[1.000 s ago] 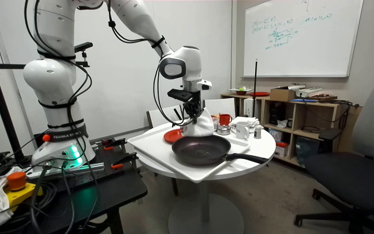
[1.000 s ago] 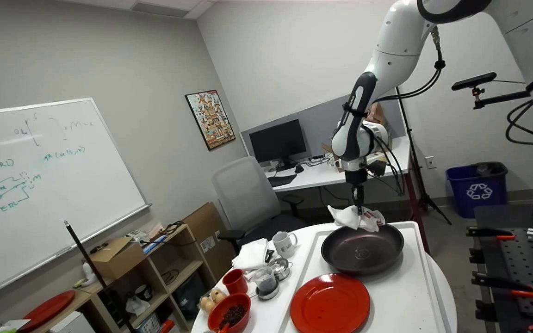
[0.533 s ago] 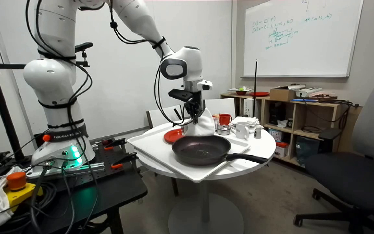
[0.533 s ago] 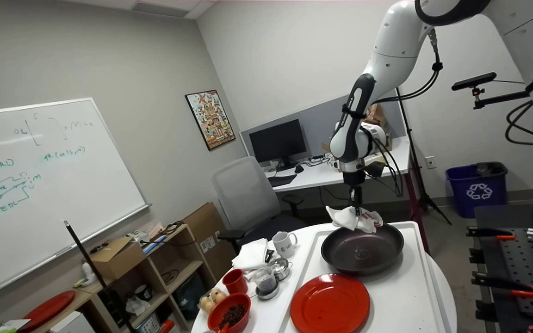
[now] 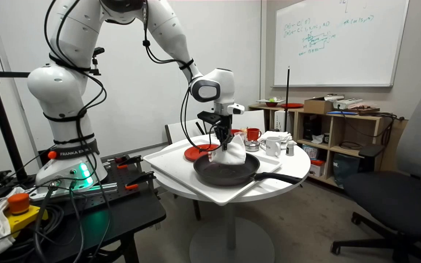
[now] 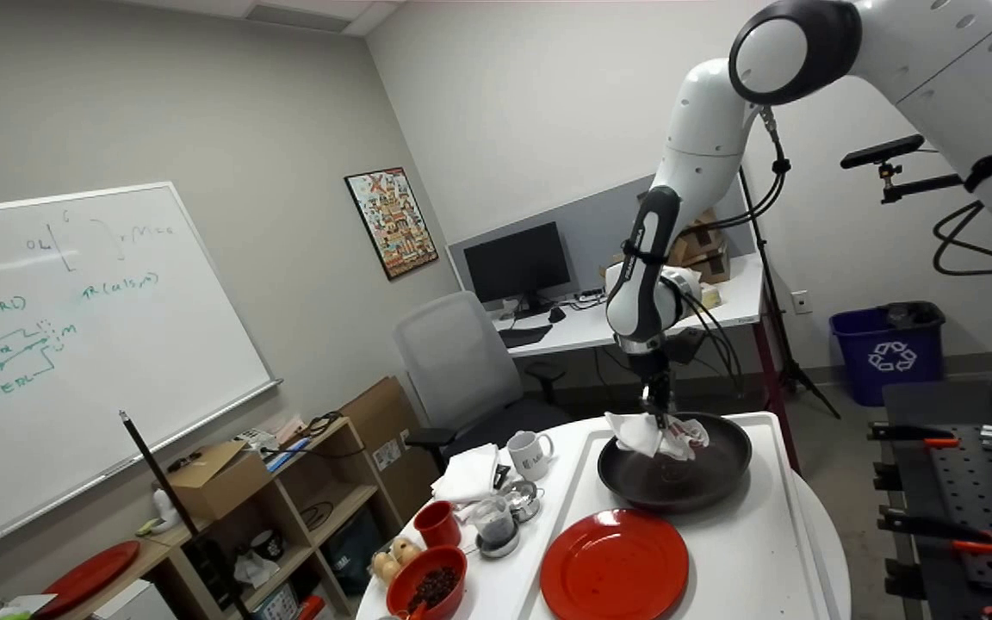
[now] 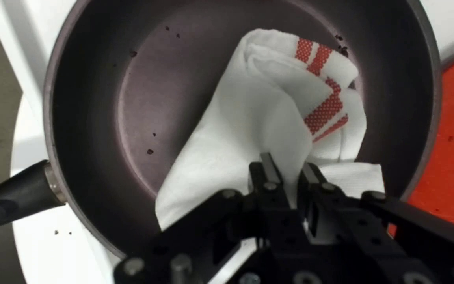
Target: Use the left towel to wipe the pan
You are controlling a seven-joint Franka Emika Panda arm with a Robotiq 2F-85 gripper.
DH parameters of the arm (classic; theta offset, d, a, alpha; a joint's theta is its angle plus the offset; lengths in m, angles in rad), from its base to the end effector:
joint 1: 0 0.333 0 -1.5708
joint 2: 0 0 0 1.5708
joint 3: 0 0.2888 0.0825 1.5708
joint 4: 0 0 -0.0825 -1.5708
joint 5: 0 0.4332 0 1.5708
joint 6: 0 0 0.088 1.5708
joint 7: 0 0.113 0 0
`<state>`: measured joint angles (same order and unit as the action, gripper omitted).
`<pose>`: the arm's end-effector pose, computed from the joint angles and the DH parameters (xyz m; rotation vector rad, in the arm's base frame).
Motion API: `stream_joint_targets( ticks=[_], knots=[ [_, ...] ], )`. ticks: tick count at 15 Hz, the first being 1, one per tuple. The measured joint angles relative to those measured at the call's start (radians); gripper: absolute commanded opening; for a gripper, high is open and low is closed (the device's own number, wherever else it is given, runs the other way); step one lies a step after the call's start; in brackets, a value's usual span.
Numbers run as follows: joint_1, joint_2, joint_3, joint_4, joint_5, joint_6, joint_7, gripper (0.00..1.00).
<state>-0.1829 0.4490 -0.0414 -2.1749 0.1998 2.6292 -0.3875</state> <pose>0.5584 -0.1334 0.1093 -3.0666 0.0101 -0.0474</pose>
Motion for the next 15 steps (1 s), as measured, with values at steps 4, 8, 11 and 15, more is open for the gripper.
stream_joint_targets(
  ticks=[4, 8, 11, 15],
  knots=[
    [0.011, 0.107, -0.002, 0.060, -0.073, 0.004, 0.083, 0.03],
    [0.013, 0.176, -0.021, 0.098, -0.128, 0.028, 0.134, 0.03],
    [0.009, 0.210, -0.051, 0.128, -0.152, 0.042, 0.156, 0.03],
    [-0.016, 0.242, -0.063, 0.169, -0.153, 0.041, 0.157, 0.03]
  ],
)
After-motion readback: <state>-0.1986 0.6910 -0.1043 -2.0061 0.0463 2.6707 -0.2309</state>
